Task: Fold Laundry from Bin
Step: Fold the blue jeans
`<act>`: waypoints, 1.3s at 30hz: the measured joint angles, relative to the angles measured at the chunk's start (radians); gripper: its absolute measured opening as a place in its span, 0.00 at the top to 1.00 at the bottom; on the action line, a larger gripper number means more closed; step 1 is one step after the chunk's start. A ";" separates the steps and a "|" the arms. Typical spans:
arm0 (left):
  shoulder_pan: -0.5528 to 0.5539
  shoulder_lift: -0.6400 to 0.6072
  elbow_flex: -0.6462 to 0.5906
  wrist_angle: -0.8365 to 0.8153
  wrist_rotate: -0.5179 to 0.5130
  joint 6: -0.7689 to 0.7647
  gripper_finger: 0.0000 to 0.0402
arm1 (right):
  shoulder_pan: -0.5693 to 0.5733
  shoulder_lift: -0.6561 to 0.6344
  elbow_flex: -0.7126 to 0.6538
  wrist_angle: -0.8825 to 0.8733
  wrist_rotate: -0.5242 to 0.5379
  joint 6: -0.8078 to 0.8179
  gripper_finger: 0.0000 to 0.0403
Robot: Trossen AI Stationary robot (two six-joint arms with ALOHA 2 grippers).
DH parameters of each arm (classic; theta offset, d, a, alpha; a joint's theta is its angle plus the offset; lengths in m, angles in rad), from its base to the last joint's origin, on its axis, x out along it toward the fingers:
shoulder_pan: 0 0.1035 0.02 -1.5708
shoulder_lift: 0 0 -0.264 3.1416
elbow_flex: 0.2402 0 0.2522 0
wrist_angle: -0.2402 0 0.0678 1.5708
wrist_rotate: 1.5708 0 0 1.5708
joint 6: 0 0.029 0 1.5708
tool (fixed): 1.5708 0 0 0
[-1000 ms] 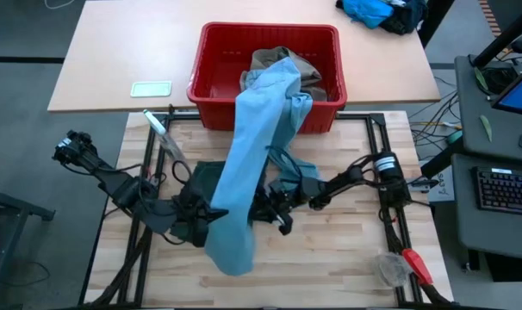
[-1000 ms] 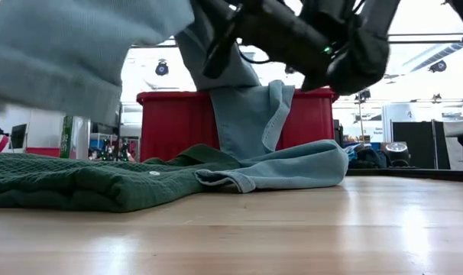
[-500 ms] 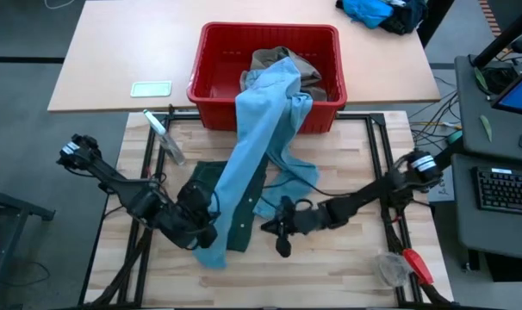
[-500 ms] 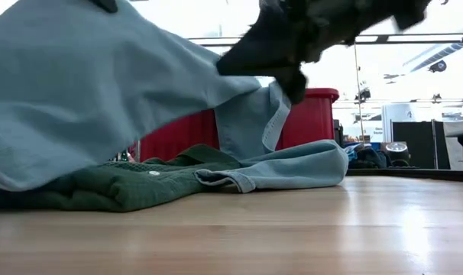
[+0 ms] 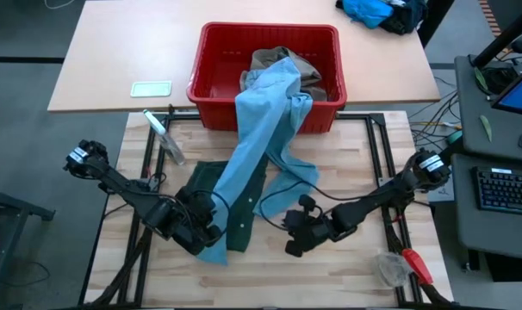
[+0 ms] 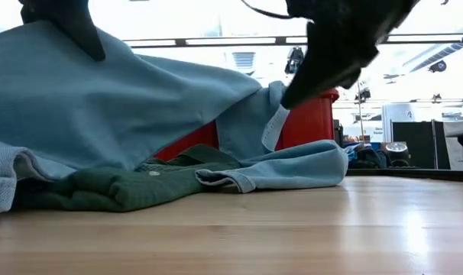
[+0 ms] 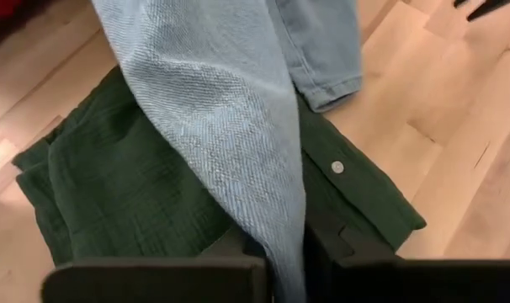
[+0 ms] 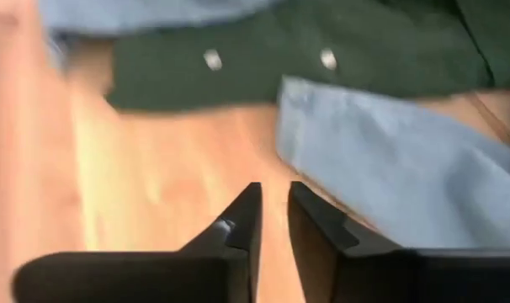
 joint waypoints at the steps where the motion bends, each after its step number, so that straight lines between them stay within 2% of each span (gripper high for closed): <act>1: 0.000 0.000 0.000 0.000 0.000 0.003 0.93 | 0.000 0.000 0.000 -0.034 -0.003 0.006 0.84; 7: 0.000 -0.003 0.000 0.001 0.000 0.027 0.72 | -0.045 0.001 -0.002 -0.191 0.002 0.017 0.64; 13: 0.000 -0.003 0.000 0.001 -0.011 0.039 0.48 | -0.133 0.006 -0.025 -0.183 0.005 -0.051 0.47; 18: -0.004 -0.003 0.008 0.000 0.046 0.039 0.35 | -0.205 0.006 -0.072 -0.123 0.028 -0.097 0.39; 24: -0.013 -0.004 0.049 -0.030 0.113 0.039 0.32 | -0.265 0.007 -0.138 0.025 0.001 -0.149 0.33; 31: -0.015 -0.005 0.095 -0.048 0.122 0.039 0.32 | -0.325 0.007 -0.165 0.052 -0.016 -0.154 0.30; 35: -0.017 -0.005 0.105 -0.024 0.077 0.043 0.32 | -0.349 0.007 -0.184 0.059 -0.025 -0.143 0.32; 39: -0.017 -0.005 0.096 0.047 0.038 0.093 0.32 | -0.355 0.007 -0.218 0.060 -0.059 -0.124 0.40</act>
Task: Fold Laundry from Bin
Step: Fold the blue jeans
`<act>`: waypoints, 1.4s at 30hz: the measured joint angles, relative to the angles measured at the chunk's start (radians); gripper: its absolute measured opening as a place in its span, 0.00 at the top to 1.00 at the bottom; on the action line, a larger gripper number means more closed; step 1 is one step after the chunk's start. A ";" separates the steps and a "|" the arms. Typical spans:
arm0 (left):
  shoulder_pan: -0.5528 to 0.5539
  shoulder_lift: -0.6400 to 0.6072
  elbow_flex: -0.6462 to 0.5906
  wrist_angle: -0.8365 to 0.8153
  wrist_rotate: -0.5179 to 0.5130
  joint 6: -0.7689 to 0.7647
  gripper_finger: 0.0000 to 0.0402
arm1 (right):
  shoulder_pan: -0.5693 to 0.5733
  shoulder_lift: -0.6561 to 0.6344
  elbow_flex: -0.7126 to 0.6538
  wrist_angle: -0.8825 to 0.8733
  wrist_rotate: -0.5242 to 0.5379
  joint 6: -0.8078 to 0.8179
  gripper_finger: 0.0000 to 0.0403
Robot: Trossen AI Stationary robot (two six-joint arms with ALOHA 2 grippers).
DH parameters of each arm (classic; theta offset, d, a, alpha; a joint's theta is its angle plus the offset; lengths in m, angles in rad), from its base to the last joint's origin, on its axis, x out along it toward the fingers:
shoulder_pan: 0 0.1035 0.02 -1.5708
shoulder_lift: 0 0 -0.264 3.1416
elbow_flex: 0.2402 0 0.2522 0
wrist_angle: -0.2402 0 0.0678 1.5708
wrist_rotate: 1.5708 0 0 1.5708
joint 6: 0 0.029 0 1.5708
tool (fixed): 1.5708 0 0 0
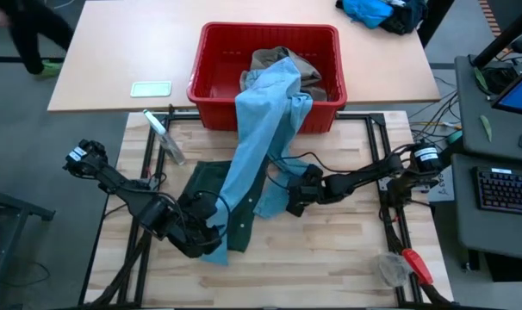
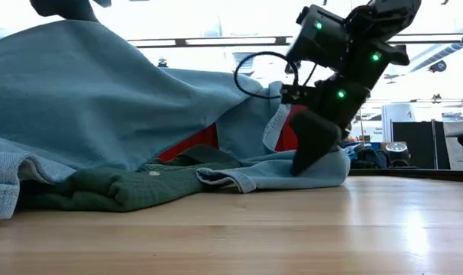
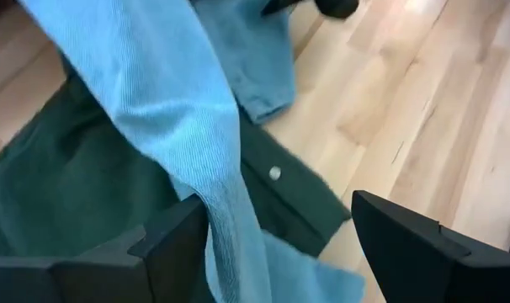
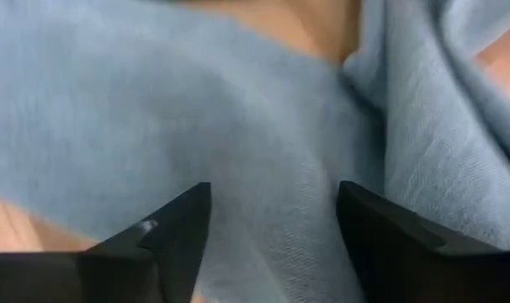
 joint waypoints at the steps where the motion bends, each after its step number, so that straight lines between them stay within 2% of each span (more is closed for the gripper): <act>1: 0.000 0.000 -0.005 0.021 -0.014 0.013 0.32 | 0.000 0.000 -0.009 0.001 -0.017 0.004 0.44; 5: 0.000 0.000 -0.017 0.097 -0.067 0.056 0.32 | 0.010 0.000 -0.032 0.002 -0.056 0.009 0.64; 9: 0.000 0.000 -0.019 0.130 -0.102 0.075 0.32 | 0.053 -0.001 -0.029 0.002 -0.078 0.008 0.90; 10: 0.000 0.000 -0.019 0.136 -0.105 0.076 0.32 | 0.069 -0.004 -0.025 0.003 -0.078 0.006 0.94; 14: -0.003 0.000 -0.019 0.143 -0.110 0.077 0.32 | 0.155 -0.026 -0.007 0.013 -0.079 0.006 0.97; 26: -0.018 0.000 -0.020 0.149 -0.124 0.077 0.32 | 0.463 -0.162 0.009 0.131 -0.035 -0.072 0.97; 29: -0.020 0.000 -0.020 0.149 -0.126 0.077 0.32 | 0.513 -0.163 0.009 0.152 -0.032 -0.034 0.96; 33: -0.020 0.000 -0.020 0.149 -0.126 0.077 0.32 | 0.534 -0.143 0.008 0.136 -0.037 0.094 0.87; 38: -0.020 0.000 -0.020 0.149 -0.127 0.077 0.32 | 0.547 -0.107 0.008 0.137 -0.063 0.150 0.70; 42: -0.020 0.000 -0.020 0.149 -0.127 0.077 0.32 | 0.552 -0.086 0.008 0.123 -0.127 0.210 0.57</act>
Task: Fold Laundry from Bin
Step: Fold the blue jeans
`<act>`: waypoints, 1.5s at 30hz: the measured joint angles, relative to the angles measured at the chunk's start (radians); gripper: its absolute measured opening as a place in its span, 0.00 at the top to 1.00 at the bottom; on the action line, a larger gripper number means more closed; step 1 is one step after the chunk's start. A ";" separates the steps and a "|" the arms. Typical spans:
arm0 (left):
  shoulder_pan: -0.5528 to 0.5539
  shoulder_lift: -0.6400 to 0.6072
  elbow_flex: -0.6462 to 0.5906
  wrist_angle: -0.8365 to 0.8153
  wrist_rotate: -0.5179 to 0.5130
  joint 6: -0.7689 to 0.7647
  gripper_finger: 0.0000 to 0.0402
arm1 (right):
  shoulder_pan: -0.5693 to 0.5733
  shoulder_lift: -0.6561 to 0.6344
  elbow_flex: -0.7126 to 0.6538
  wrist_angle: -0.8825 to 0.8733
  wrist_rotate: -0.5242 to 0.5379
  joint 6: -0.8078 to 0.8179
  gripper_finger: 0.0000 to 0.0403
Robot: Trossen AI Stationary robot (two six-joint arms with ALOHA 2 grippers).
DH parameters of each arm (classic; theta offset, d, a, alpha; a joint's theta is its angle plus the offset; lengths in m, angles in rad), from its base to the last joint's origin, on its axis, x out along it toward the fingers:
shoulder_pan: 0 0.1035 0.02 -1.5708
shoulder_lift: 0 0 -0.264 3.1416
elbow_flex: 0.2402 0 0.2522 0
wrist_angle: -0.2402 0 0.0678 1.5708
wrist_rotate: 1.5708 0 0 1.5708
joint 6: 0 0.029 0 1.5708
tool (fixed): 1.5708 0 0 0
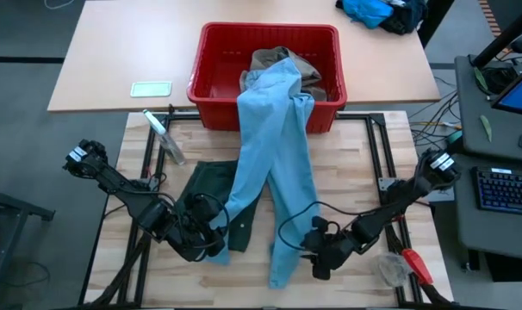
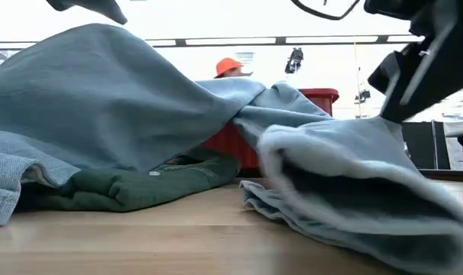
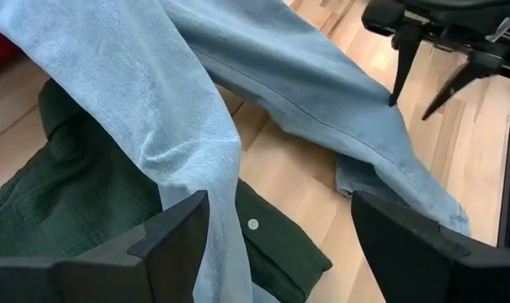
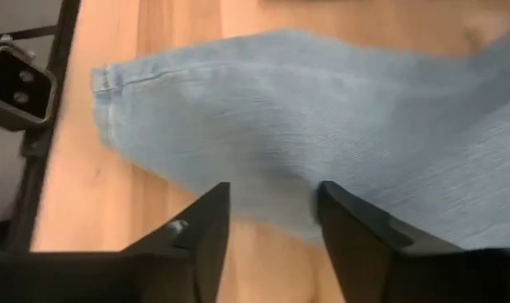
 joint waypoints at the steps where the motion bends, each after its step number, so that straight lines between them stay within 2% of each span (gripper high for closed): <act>1: 0.000 0.000 0.000 0.000 0.000 0.000 0.32 | 0.003 0.001 0.000 -0.007 -0.011 0.026 0.55; 11: 0.000 0.011 0.000 0.019 0.000 0.000 0.32 | 0.073 -0.011 0.000 -0.091 -0.023 0.238 0.38; 16: 0.000 0.077 0.000 0.133 0.015 0.046 0.32 | 0.109 -0.012 0.000 -0.098 -0.018 0.327 0.35; 21: 0.000 0.185 0.022 0.321 0.095 0.119 0.32 | 0.139 -0.013 0.000 -0.100 -0.012 0.363 0.35; 35: 0.020 0.616 0.401 0.279 0.116 0.088 0.32 | 0.147 -0.013 0.000 -0.099 -0.003 0.348 0.35; 39: 0.045 0.708 0.435 0.277 0.163 0.060 0.32 | 0.152 -0.013 0.000 -0.099 -0.003 0.334 0.35; 45: 0.091 0.774 0.435 0.285 0.195 0.007 0.32 | 0.184 -0.013 0.000 -0.099 -0.003 0.326 0.35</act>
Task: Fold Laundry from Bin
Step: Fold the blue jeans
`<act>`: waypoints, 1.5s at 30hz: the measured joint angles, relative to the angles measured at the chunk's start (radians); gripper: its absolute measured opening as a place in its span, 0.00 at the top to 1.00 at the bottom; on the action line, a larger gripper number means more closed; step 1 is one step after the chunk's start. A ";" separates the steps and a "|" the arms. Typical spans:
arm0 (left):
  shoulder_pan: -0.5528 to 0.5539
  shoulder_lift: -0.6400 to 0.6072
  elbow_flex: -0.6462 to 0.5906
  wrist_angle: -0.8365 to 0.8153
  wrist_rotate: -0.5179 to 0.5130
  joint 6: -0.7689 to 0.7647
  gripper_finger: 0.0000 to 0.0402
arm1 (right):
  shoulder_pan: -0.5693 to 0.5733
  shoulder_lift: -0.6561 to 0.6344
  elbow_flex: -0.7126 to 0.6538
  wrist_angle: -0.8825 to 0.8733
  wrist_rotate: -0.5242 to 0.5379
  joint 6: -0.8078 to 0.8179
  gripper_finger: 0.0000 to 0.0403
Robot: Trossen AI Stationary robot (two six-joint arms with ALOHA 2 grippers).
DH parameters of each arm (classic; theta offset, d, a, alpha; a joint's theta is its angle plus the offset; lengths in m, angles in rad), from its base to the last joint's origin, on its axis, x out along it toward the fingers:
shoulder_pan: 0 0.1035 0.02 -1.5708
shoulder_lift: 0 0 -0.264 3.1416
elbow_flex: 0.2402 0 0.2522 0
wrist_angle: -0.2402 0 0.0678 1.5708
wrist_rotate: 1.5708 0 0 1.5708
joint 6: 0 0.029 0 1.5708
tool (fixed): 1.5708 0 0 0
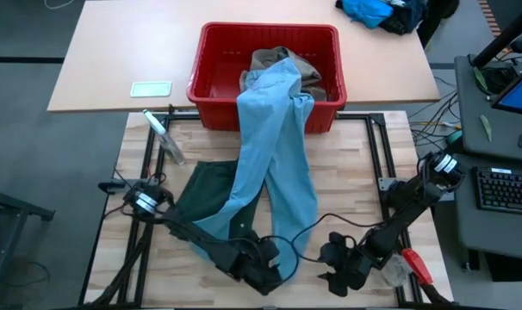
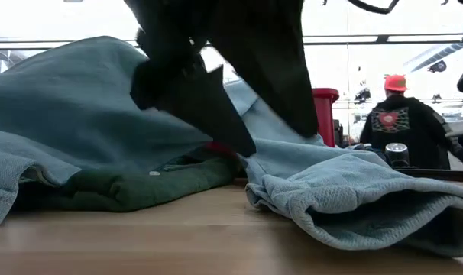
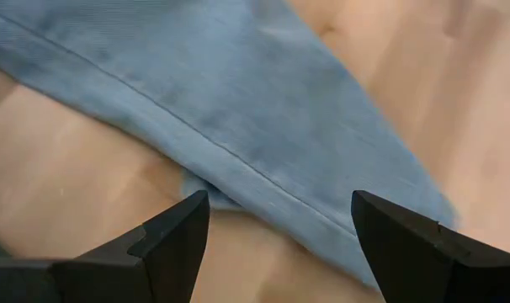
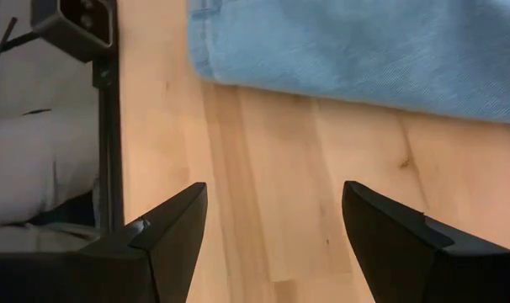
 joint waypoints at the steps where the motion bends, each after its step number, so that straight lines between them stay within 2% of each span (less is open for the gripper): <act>1: 0.012 0.004 0.000 0.000 0.000 -0.003 0.32 | 0.004 0.000 0.000 0.000 0.000 0.000 0.35; 12: 0.132 0.013 0.000 -0.014 0.011 0.023 0.32 | 0.044 0.000 0.000 0.000 0.008 -0.009 0.35; 23: 0.155 0.018 -0.026 -0.056 0.016 -0.141 0.32 | 0.047 0.000 0.000 0.024 0.034 -0.054 0.35; 30: 0.155 0.018 -0.074 0.064 0.006 -0.140 0.34 | 0.047 0.000 0.000 0.027 0.034 -0.061 0.35; 35: 0.150 0.018 -0.104 0.121 -0.030 -0.139 0.45 | 0.047 0.000 0.000 0.030 0.034 -0.061 0.35; 45: 0.146 0.018 -0.123 0.145 -0.035 -0.140 0.85 | 0.047 0.000 0.000 0.041 0.036 -0.069 0.35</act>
